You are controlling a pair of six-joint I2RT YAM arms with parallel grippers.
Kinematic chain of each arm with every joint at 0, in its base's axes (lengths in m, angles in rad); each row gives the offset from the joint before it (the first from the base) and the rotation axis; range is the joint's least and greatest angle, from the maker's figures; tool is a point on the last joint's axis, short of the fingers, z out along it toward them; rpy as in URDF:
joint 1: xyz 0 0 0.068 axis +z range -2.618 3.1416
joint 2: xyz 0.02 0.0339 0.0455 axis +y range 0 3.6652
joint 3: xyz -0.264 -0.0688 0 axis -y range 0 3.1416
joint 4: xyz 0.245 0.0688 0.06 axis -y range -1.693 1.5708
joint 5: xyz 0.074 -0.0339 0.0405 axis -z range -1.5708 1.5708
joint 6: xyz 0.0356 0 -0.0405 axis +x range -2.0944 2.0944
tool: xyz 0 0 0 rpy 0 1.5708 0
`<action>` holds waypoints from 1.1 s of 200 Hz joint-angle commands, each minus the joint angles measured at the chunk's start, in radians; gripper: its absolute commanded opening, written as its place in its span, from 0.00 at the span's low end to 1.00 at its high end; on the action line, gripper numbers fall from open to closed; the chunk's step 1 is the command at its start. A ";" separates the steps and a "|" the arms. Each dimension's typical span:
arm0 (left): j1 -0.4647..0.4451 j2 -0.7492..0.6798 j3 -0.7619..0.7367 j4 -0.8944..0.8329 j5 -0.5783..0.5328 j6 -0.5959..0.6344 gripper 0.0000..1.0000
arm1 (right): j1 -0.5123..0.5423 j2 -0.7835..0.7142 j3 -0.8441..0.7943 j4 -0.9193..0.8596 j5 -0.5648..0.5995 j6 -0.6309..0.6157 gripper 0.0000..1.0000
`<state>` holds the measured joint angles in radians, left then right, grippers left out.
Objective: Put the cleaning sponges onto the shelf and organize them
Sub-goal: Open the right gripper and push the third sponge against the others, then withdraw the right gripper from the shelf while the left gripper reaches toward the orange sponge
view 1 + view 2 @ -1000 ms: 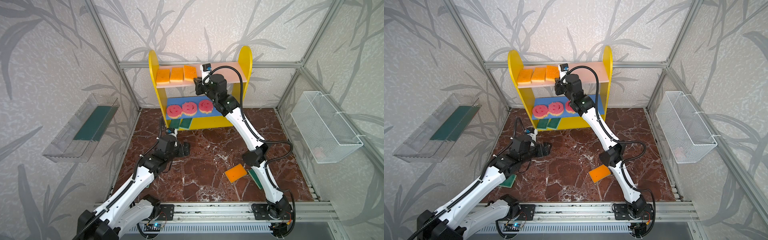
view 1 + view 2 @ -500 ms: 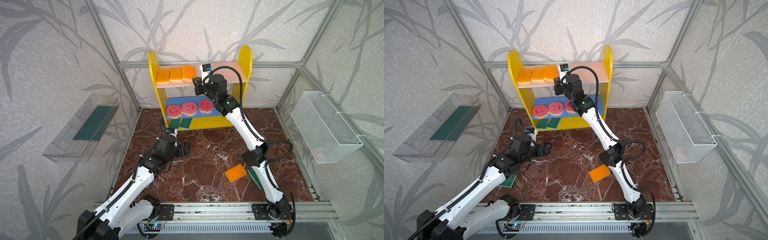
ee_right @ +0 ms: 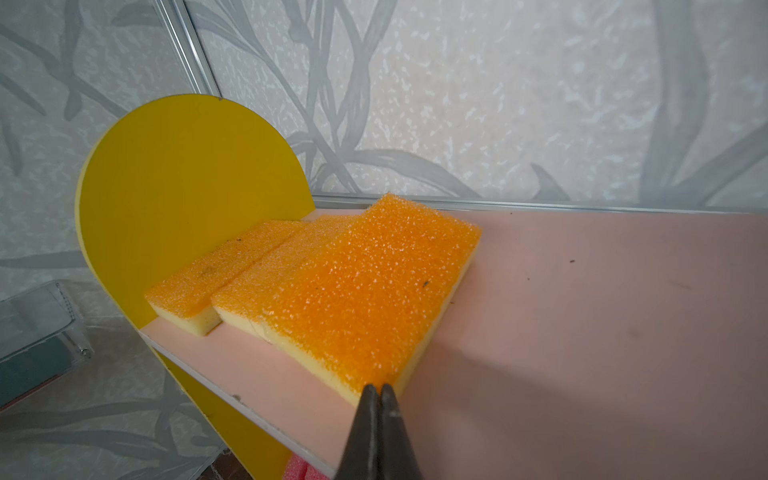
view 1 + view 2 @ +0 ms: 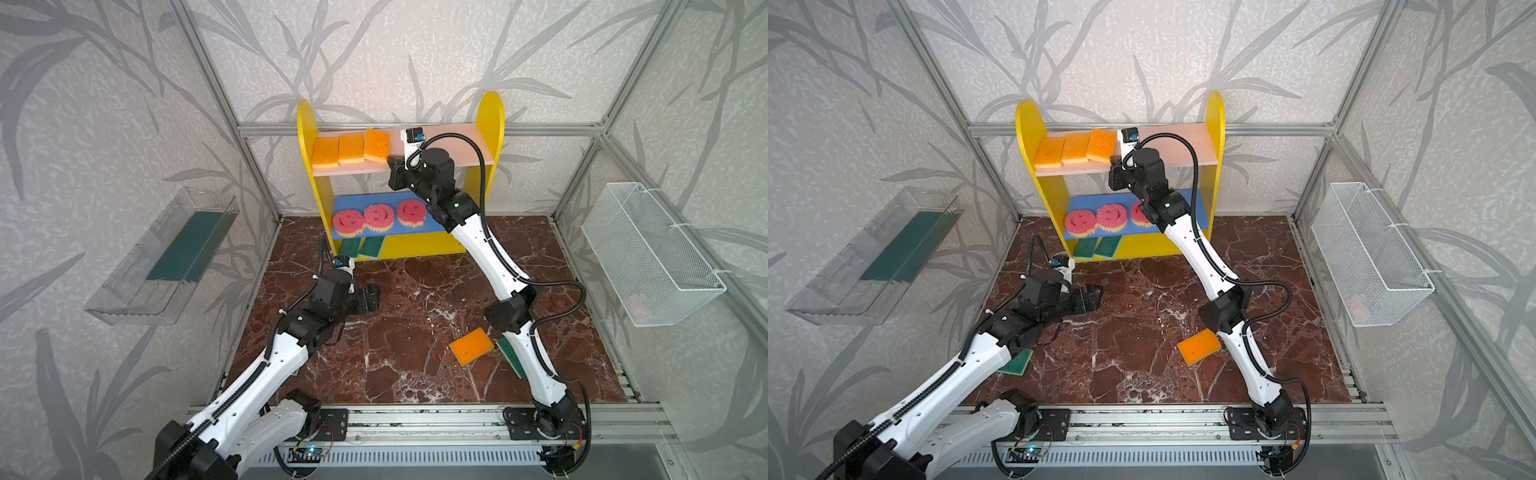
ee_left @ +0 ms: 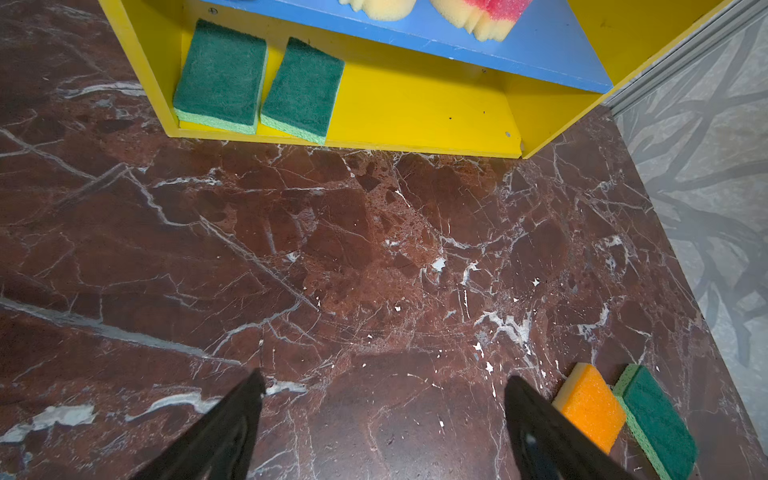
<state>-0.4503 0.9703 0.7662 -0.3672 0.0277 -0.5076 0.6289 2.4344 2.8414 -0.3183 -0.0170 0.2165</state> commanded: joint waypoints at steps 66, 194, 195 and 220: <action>0.004 -0.004 0.033 -0.015 -0.005 0.003 0.92 | -0.018 -0.041 -0.067 -0.051 0.045 -0.015 0.00; 0.004 -0.002 0.040 -0.019 -0.007 0.006 0.92 | -0.035 -0.046 -0.054 -0.060 -0.014 -0.008 0.24; 0.003 -0.002 0.040 -0.019 -0.008 0.006 0.92 | -0.036 -0.047 -0.053 -0.062 -0.014 -0.008 0.24; 0.003 0.001 0.061 -0.037 -0.002 0.021 0.93 | -0.037 -0.063 -0.020 -0.101 -0.033 -0.017 0.41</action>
<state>-0.4503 0.9718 0.7780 -0.3809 0.0277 -0.5045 0.6079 2.3970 2.8006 -0.3183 -0.0406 0.2085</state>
